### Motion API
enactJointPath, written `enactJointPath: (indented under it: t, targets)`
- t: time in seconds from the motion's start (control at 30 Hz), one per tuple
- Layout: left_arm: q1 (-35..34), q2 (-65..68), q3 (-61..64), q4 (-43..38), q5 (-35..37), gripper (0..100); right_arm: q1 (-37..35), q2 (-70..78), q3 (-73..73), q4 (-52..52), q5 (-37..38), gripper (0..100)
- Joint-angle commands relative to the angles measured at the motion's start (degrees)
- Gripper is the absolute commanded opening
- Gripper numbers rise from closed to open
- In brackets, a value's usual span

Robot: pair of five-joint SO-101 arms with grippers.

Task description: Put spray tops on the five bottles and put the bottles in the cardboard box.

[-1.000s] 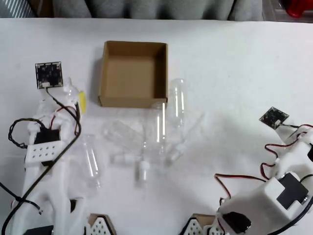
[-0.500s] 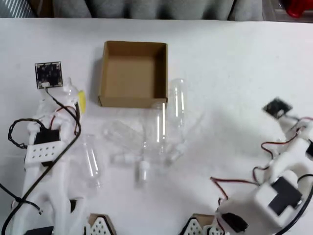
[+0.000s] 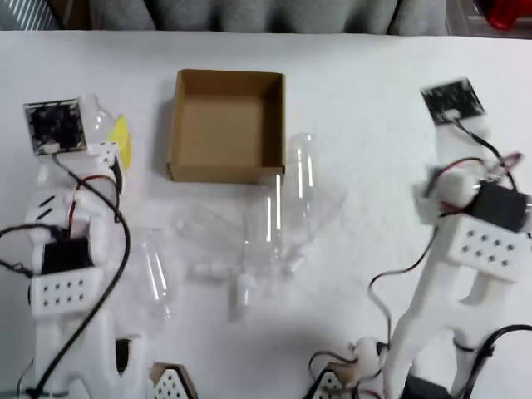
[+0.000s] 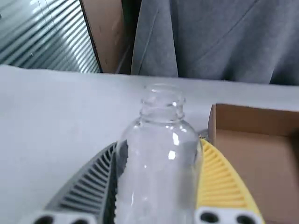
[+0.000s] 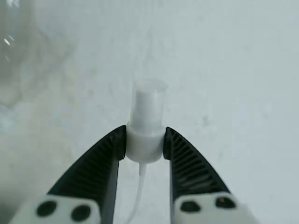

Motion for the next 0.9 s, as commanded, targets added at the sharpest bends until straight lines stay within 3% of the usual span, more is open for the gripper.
enactJointPath:
  t: [0.0, 0.17, 0.43, 0.73, 0.87]
  targets:
    - [0.84, -10.33, -0.26, -1.76, -0.44, 2, -13.76, -4.53, -8.09, -0.04, -12.04, 1.8]
    - [2.95, -24.13, 4.92, -1.49, -0.35, 2, -30.90, -4.62, -17.76, -9.01, -17.67, 1.7]
    - [13.14, -39.60, 9.23, -1.23, -0.35, 2, -46.37, -4.62, -20.13, -20.26, -17.49, 1.8]
    - [21.32, -41.45, 18.73, -1.14, -0.35, 2, -56.75, -4.97, -20.40, -41.98, -17.23, 1.6]
    - [25.80, -41.45, 27.16, -1.76, -0.79, 2, -54.99, -5.23, -18.90, -39.60, -17.67, 1.6]
